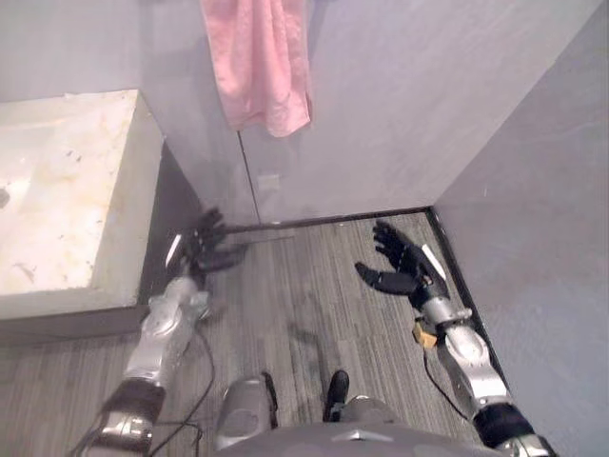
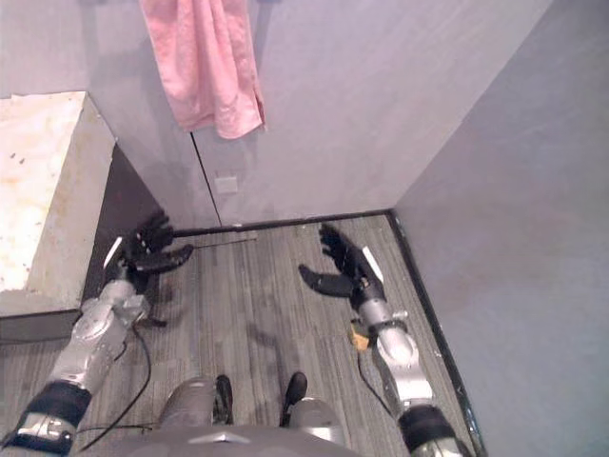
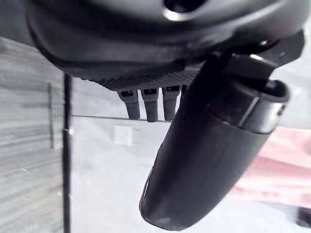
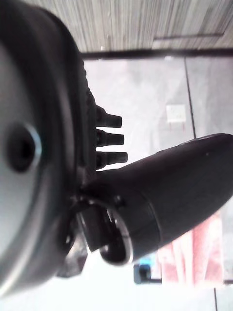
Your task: Organize the bathroom.
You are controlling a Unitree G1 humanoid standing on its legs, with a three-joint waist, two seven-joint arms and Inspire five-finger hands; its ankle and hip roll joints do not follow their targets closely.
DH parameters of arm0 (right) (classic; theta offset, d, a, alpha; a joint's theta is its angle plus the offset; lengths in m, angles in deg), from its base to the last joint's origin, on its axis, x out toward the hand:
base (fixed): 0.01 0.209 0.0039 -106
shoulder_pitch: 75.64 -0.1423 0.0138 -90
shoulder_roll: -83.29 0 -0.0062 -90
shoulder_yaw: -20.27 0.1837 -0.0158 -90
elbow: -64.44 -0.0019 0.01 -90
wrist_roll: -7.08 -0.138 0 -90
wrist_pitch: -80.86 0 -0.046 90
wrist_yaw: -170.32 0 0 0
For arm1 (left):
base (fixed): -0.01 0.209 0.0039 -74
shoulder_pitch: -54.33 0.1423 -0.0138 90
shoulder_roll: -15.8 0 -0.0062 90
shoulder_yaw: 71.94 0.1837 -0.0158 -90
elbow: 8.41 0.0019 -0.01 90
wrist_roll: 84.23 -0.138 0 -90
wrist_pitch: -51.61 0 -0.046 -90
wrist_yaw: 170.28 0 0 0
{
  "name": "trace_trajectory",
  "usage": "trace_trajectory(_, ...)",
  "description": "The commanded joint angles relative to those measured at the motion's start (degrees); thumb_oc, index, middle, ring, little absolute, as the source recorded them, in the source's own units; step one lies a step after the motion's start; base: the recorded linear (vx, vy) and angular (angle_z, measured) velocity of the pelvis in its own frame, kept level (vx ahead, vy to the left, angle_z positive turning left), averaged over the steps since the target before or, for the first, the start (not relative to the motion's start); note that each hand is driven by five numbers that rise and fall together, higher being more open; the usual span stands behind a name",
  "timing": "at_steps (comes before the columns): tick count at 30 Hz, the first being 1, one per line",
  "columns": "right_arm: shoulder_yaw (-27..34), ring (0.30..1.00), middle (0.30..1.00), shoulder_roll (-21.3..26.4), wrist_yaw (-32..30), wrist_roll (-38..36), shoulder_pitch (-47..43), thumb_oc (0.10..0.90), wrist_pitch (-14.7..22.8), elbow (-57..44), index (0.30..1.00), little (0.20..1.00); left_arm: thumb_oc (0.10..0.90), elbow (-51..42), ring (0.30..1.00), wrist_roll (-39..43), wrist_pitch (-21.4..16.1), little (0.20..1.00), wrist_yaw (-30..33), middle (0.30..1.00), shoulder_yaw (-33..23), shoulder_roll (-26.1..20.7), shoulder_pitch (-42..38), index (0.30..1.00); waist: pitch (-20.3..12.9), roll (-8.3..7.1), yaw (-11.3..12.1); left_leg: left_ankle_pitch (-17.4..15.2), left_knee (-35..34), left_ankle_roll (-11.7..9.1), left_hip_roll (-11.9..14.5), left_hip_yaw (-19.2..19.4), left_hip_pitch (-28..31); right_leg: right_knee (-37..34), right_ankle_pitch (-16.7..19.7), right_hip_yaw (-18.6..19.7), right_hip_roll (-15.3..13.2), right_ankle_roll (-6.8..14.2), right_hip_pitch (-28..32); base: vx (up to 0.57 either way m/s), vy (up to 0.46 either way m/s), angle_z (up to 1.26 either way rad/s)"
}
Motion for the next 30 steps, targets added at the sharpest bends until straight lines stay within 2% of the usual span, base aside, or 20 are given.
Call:
trace_trajectory(1,0.1,0.9,0.9,2.5,-0.9,-0.6,0.5,0.8,5.9,-2.0,0.9,0.9,0.8,-3.8,0.9,-0.6,-6.0,0.9,2.5,0.9,1.6,1.3,-0.3,0.9,-2.3,3.0,-0.5,9.1,-17.2,0.1,1.2,3.0,5.7,7.4,-7.6,1.8,3.3,2.3,1.8,0.31,0.046,-0.08)
trace_trajectory(3,0.2,0.9,0.9,2.8,-0.5,0.4,2.9,0.8,6.0,-3.9,0.9,0.9,0.8,-7.2,0.9,1.4,-5.2,0.9,0.8,0.9,2.3,1.8,1.7,0.9,-2.5,4.14,-0.7,14.5,-24.0,-1.3,2.9,6.1,6.9,7.1,-8.7,1.0,4.7,2.5,4.1,0.38,0.027,-0.11)
trace_trajectory(5,1.0,0.9,0.9,2.8,0.4,-0.7,4.9,0.8,6.6,-4.0,0.9,0.9,0.8,-8.9,0.9,-0.7,-5.4,0.9,-1.2,0.9,3.0,1.7,3.5,0.9,-3.2,4.51,-0.6,16.4,-25.0,-2.9,3.8,6.5,6.6,7.4,-10.5,0.4,5.4,2.4,5.9,0.42,0.019,-0.06)
trace_trajectory(8,0.9,0.9,0.9,2.7,2.8,-2.2,6.1,0.8,7.0,-4.1,0.9,0.9,0.8,-11.1,0.9,-0.8,-5.2,0.9,-1.9,0.9,3.1,1.8,6.0,0.9,-3.7,4.7,0.4,15.7,-25.1,-1.9,3.9,5.7,6.9,9.1,-11.2,0.7,5.4,2.1,6.1,0.27,0.067,-0.18)
trace_trajectory(9,0.7,0.9,0.9,2.6,3.3,-2.6,6.4,0.8,7.2,-4.1,0.9,0.9,0.8,-12.1,0.9,0.0,-4.4,0.9,-2.8,0.9,2.8,2.0,7.1,0.9,-3.9,4.9,0.8,14.9,-25.4,-1.4,3.6,4.8,7.4,10.7,-12.9,1.9,5.4,2.1,6.7,0.35,0.128,-0.42)
trace_trajectory(10,0.5,0.9,0.9,2.4,2.3,-2.2,6.5,0.8,7.0,-4.2,0.9,0.9,0.8,-12.2,0.9,-1.8,-4.6,0.9,-3.5,0.9,3.0,1.8,7.6,0.9,-4.4,4.86,1.2,13.6,-25.4,-0.5,2.7,3.6,8.1,12.8,-14.1,3.3,5.1,2.9,7.3,0.43,0.179,-0.42)
trace_trajectory(11,0.5,0.9,0.9,2.3,1.4,-2.0,6.6,0.8,7.2,-4.9,0.9,0.9,0.8,-12.2,0.9,-1.6,-4.7,0.9,-4.8,0.9,3.1,1.3,7.9,0.9,-4.7,4.72,1.3,12.3,-25.7,0.5,1.7,2.3,8.8,16.8,-13.9,4.4,4.2,4.1,6.9,0.32,0.17,-0.21)
trace_trajectory(14,0.4,0.9,0.9,1.9,-0.5,-1.1,6.3,0.8,8.6,-6.3,0.9,0.9,0.8,-11.6,0.9,-1.4,-4.8,0.9,-5.8,0.9,4.1,1.2,7.4,0.9,-5.2,5.79,1.1,10.3,-26.5,2.8,1.5,0.3,11.0,32.2,-9.7,5.4,0.1,7.7,0.2,0.18,0.136,-0.05)
trace_trajectory(15,0.3,0.9,0.9,1.8,-0.8,-0.7,6.3,0.8,9.2,-6.3,0.9,0.9,0.8,-11.4,0.9,-1.1,-4.9,0.9,-5.9,0.9,4.2,1.2,7.3,0.9,-5.3,5.76,1.1,10.1,-26.6,3.0,1.4,0.2,11.2,33.3,-9.4,5.5,-0.4,8.0,-0.6,0.14,0.047,0.15)
trace_trajectory(16,0.2,0.9,0.9,1.7,-2.0,-0.6,5.7,0.8,9.9,-7.1,0.9,0.9,0.8,-10.6,0.9,-1.0,-5.3,0.9,-5.8,0.9,4.9,0.6,6.6,0.9,-5.1,5.75,1.1,9.3,-26.4,3.8,0.8,-1.3,11.5,38.3,-7.9,6.8,-0.7,9.1,-2.5,0.19,-0.03,0.23)
trace_trajectory(17,-0.2,0.9,0.9,1.8,-3.8,-1.1,4.9,0.8,11.3,-8.1,0.9,0.9,0.8,-10.6,0.9,-1.7,-5.5,0.9,-5.6,0.9,5.5,0.4,6.1,0.9,-5.1,5.3,1.4,8.4,-26.3,4.1,-0.2,-3.2,11.9,38.7,-6.4,7.5,-1.2,9.3,-4.2,0.19,-0.069,0.25)
trace_trajectory(18,-0.4,0.9,0.9,1.8,-4.0,-1.3,4.5,0.8,11.7,-8.2,0.9,0.9,0.8,-11.0,0.9,-2.4,-5.6,0.9,-4.9,0.9,5.7,0.3,6.1,0.9,-5.1,5.03,1.5,8.0,-26.3,4.0,-0.7,-3.9,12.2,37.5,-6.4,7.4,-1.6,9.2,-4.6,0.2,-0.148,0.35)
trace_trajectory(19,-0.7,0.9,0.9,1.8,-4.4,-0.7,3.6,0.8,11.9,-9.6,0.9,0.9,0.8,-11.6,0.9,-2.3,-6.0,0.9,-3.6,0.9,5.7,0.0,5.9,0.9,-5.0,4.58,2.0,7.8,-26.6,3.1,-1.3,-5.1,13.0,30.3,-7.0,5.1,-2.8,8.4,-4.4,0.13,-0.138,0.3)
trace_trajectory(21,-0.9,0.9,0.9,2.1,-4.6,-0.3,3.2,0.8,12.0,-10.9,0.9,0.9,0.8,-12.4,0.9,-2.2,-5.9,0.9,-2.4,0.9,5.4,0.2,5.8,0.9,-4.9,4.25,1.9,7.8,-26.9,2.3,-1.3,-5.1,13.7,23.6,-7.1,3.0,-3.4,8.0,-4.2,0.08,-0.155,0.19)
trace_trajectory(22,-0.9,0.9,0.9,2.2,-4.3,-0.5,3.0,0.8,11.6,-12.0,0.9,0.9,0.8,-13.2,0.9,-2.9,-6.2,0.9,-1.2,0.9,5.1,0.3,5.8,0.9,-4.7,3.9,1.6,7.6,-27.2,1.7,-1.3,-5.0,14.5,17.5,-6.1,1.6,-4.0,7.9,-4.2,0.11,-0.227,0.12)
trace_trajectory(23,-0.7,0.9,0.9,2.5,-4.8,0.8,2.8,0.8,11.5,-13.6,0.9,0.9,0.8,-14.7,0.9,-3.6,-6.3,0.9,0.0,0.9,4.5,0.1,5.9,0.9,-4.5,2.84,1.0,6.4,-27.3,1.0,-1.8,-4.5,15.8,7.9,-1.0,0.2,-5.1,8.8,-5.3,0.17,-0.256,0.06)
trace_trajectory(24,-0.9,0.9,0.9,2.7,-6.8,2.9,2.7,0.8,10.6,-15.8,0.9,0.9,0.8,-16.5,0.9,-3.8,-7.1,0.9,2.0,0.9,4.1,-0.2,6.5,0.9,-3.9,2.38,0.2,5.0,-27.3,1.2,-1.8,-4.2,16.9,6.2,1.6,1.3,-4.8,9.1,-7.0,0.16,-0.218,-0.06)
trace_trajectory(26,-0.9,0.9,0.9,3.3,-7.6,2.2,2.6,0.8,10.3,-16.5,0.9,0.9,0.8,-16.8,0.9,-4.0,-7.9,0.9,2.0,0.9,3.4,0.1,6.8,0.9,-3.9,2.45,0.0,4.9,-27.3,1.5,-1.5,-4.5,17.1,7.0,1.1,2.2,-5.0,9.0,-7.1,0.06,-0.075,0.0)
trace_trajectory(28,-0.7,0.9,0.9,3.5,-10.8,3.5,1.9,0.8,10.0,-18.6,0.9,0.9,0.8,-17.7,0.9,-4.7,-8.6,0.9,4.2,0.9,3.4,0.7,6.9,0.9,-4.1,2.03,-0.1,4.6,-27.3,1.3,-1.5,-5.2,17.3,4.6,0.9,2.8,-3.4,8.0,-5.7,0.06,-0.079,0.82)
trace_trajectory(30,-0.8,0.9,0.9,3.2,-11.8,5.2,1.7,0.8,10.1,-19.1,0.9,0.9,0.8,-18.0,0.9,-4.2,-8.8,0.9,4.8,0.9,3.7,0.9,6.8,0.9,-4.4,1.85,0.1,4.6,-27.3,1.1,-1.4,-4.9,17.2,3.8,0.8,2.0,-3.4,8.0,-4.9,0.07,-0.053,0.76)
